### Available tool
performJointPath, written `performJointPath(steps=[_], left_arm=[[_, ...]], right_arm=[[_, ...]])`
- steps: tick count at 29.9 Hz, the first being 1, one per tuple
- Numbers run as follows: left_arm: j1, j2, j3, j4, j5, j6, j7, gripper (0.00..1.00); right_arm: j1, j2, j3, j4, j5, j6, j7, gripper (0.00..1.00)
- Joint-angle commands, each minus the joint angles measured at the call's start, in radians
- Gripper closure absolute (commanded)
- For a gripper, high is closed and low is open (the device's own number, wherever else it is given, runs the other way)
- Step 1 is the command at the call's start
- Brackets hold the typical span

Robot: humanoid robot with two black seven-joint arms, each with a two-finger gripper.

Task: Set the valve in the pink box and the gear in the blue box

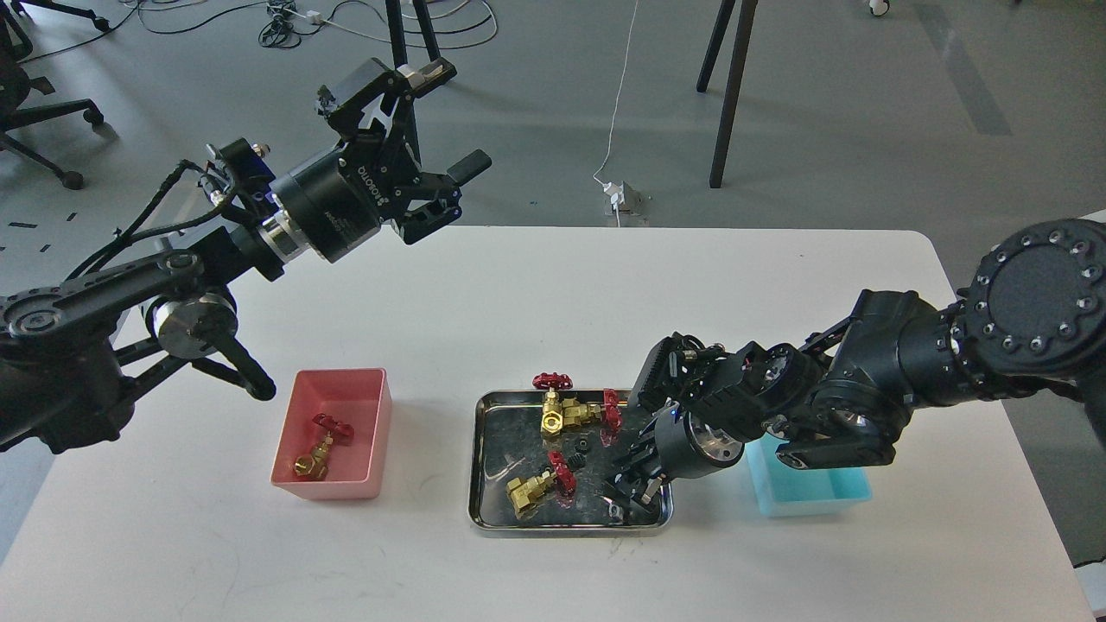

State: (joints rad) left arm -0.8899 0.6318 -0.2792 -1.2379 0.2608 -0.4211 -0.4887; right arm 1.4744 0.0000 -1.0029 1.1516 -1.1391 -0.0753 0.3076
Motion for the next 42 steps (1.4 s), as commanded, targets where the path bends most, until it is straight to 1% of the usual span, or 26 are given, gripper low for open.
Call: performJointPath(steps=[1, 3, 4, 9, 12, 14, 18, 22, 26, 29, 30, 31, 32, 36, 38, 39, 40, 42], left_arm=[[0.002, -0.001, 0.0, 0.0, 0.0, -0.001, 0.0, 0.01], [0.002, -0.001, -0.001, 0.0, 0.0, -0.001, 0.0, 0.01], [0.002, -0.004, 0.0, 0.0, 0.0, 0.001, 0.0, 0.01], [0.003, -0.03, 0.0, 0.0, 0.0, -0.001, 0.0, 0.01], [0.003, -0.032, 0.0, 0.0, 0.0, -0.001, 0.0, 0.01], [0.003, -0.04, 0.0, 0.0, 0.0, -0.001, 0.0, 0.01], [0.003, -0.058, 0.0, 0.0, 0.001, 0.001, 0.0, 0.01], [0.002, -0.063, -0.001, 0.0, 0.032, 0.001, 0.0, 0.01], [0.003, -0.069, 0.0, 0.003, 0.038, 0.001, 0.0, 0.01], [0.003, -0.07, 0.0, 0.02, 0.04, 0.001, 0.0, 0.01], [0.003, -0.07, 0.0, 0.023, 0.038, 0.001, 0.0, 0.01], [0.005, -0.072, 0.0, 0.027, 0.038, 0.001, 0.0, 0.01], [0.005, -0.072, 0.0, 0.029, 0.04, 0.001, 0.0, 0.01], [0.005, -0.072, 0.002, 0.037, 0.041, 0.001, 0.0, 0.01], [0.003, -0.072, 0.011, 0.07, 0.043, -0.001, 0.0, 0.01], [0.002, -0.072, 0.012, 0.107, 0.041, -0.005, 0.0, 0.01], [0.002, -0.073, 0.009, 0.144, 0.041, -0.013, 0.0, 0.01], [0.0, -0.09, 0.003, 0.237, 0.041, -0.036, 0.0, 0.01]], right_arm=[[0.078, 0.0, 0.009, 0.068, 0.004, -0.001, 0.001, 0.94], [0.112, 0.0, 0.02, 0.106, 0.004, -0.001, 0.001, 0.94], [0.125, -0.03, 0.02, 0.126, 0.004, 0.0, 0.001, 0.94], [0.142, -0.279, 0.018, 0.145, -0.004, 0.002, 0.001, 0.94], [0.133, -0.414, 0.018, 0.148, -0.008, 0.002, 0.001, 0.94], [0.124, -0.481, 0.017, 0.152, -0.013, 0.002, 0.001, 0.94], [0.101, -0.555, 0.017, 0.18, -0.013, 0.003, -0.001, 0.93], [0.052, -0.561, 0.018, 0.184, -0.014, 0.002, -0.002, 0.9], [0.03, -0.566, 0.02, 0.183, -0.014, 0.0, -0.002, 0.78], [0.03, -0.58, 0.032, 0.187, -0.013, -0.001, -0.002, 0.57], [0.03, -0.584, 0.038, 0.191, -0.011, -0.001, -0.002, 0.45], [0.03, -0.592, 0.049, 0.194, -0.008, -0.001, -0.002, 0.24], [0.03, -0.607, 0.058, 0.198, -0.008, -0.001, -0.002, 0.0], [0.032, -0.661, 0.105, 0.223, -0.001, 0.0, -0.002, 0.0], [0.032, -0.692, 0.191, 0.22, 0.012, -0.003, -0.004, 0.0], [0.029, -0.716, 0.258, 0.215, 0.037, -0.003, -0.005, 0.0], [0.023, -0.738, 0.324, 0.212, 0.085, -0.003, -0.008, 0.0], [-0.02, -0.747, 0.5, 0.203, 0.303, -0.004, -0.013, 0.0]])
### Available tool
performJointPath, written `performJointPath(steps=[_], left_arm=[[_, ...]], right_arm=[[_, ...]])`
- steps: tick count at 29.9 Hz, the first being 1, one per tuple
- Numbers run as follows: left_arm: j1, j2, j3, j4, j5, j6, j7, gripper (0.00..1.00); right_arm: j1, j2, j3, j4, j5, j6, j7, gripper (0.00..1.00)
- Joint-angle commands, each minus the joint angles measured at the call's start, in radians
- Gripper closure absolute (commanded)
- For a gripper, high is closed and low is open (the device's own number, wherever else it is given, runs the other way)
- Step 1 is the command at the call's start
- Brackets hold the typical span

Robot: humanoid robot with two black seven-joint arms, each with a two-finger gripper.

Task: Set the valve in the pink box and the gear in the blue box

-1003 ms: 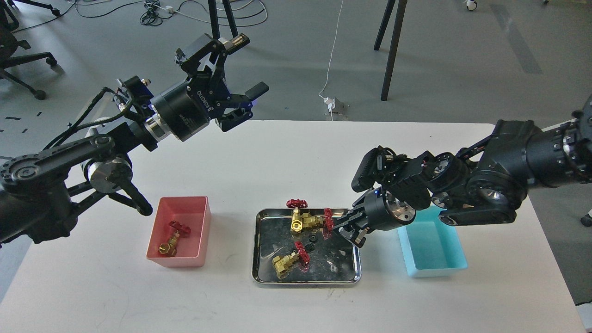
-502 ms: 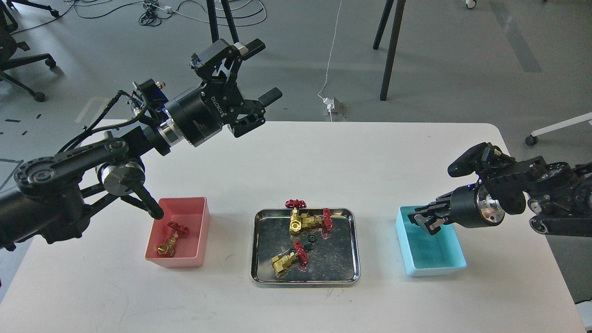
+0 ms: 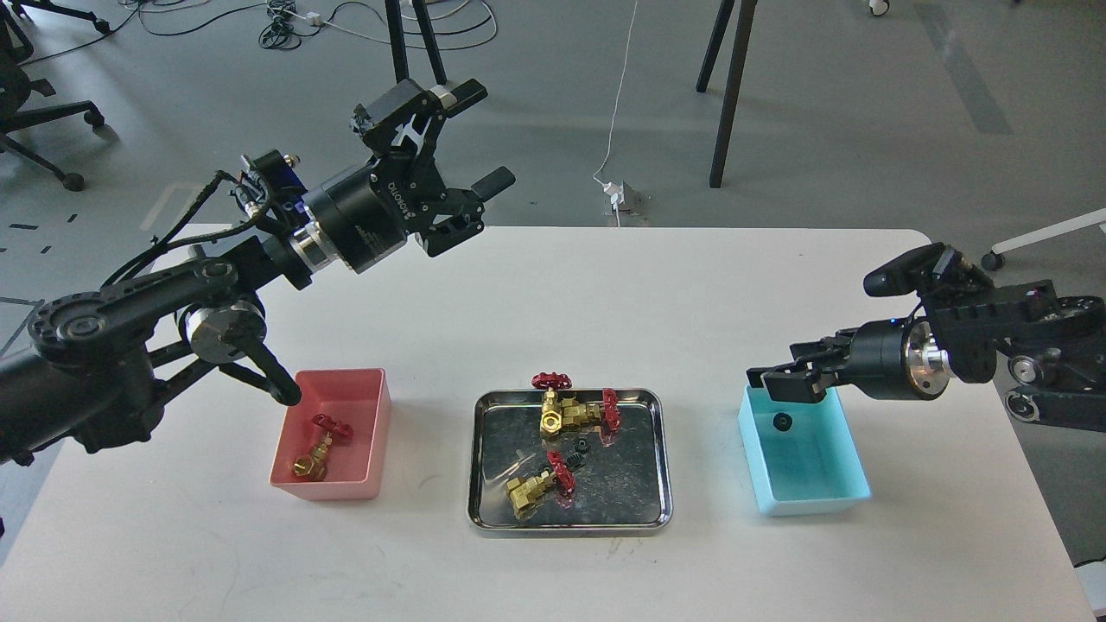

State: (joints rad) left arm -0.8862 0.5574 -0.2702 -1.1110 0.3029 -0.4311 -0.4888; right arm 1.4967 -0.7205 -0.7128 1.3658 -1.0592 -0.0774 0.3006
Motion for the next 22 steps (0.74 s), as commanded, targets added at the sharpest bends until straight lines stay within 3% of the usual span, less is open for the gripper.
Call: performJointPath(steps=[1, 6, 9, 13, 17, 22], left_arm=[[-0.005, -0.027, -0.007, 0.146, -0.001, -0.052, 0.0, 0.01], [-0.019, -0.036, -0.044, 0.272, -0.018, -0.058, 0.0, 0.01], [-0.004, -0.043, -0.177, 0.333, -0.039, -0.058, 0.0, 0.01], [0.044, -0.097, -0.288, 0.44, -0.111, -0.058, 0.0, 0.01], [0.05, -0.136, -0.31, 0.476, -0.134, -0.058, 0.0, 0.01], [0.05, -0.165, -0.302, 0.474, -0.133, -0.058, 0.0, 0.01]], right_arm=[[-0.068, -0.022, 0.296, -0.022, 0.342, -0.001, -0.006, 0.0], [-0.226, 0.047, 0.727, -0.132, 0.87, 0.048, 0.005, 0.0], [-0.358, 0.085, 0.953, -0.166, 1.043, 0.253, 0.021, 0.0], [-0.527, 0.15, 1.12, -0.281, 1.099, 0.558, 0.109, 0.0], [-0.611, 0.228, 1.223, -0.338, 1.104, 0.566, 0.123, 0.0], [-0.653, 0.242, 1.293, -0.341, 1.104, 0.566, 0.124, 0.0]])
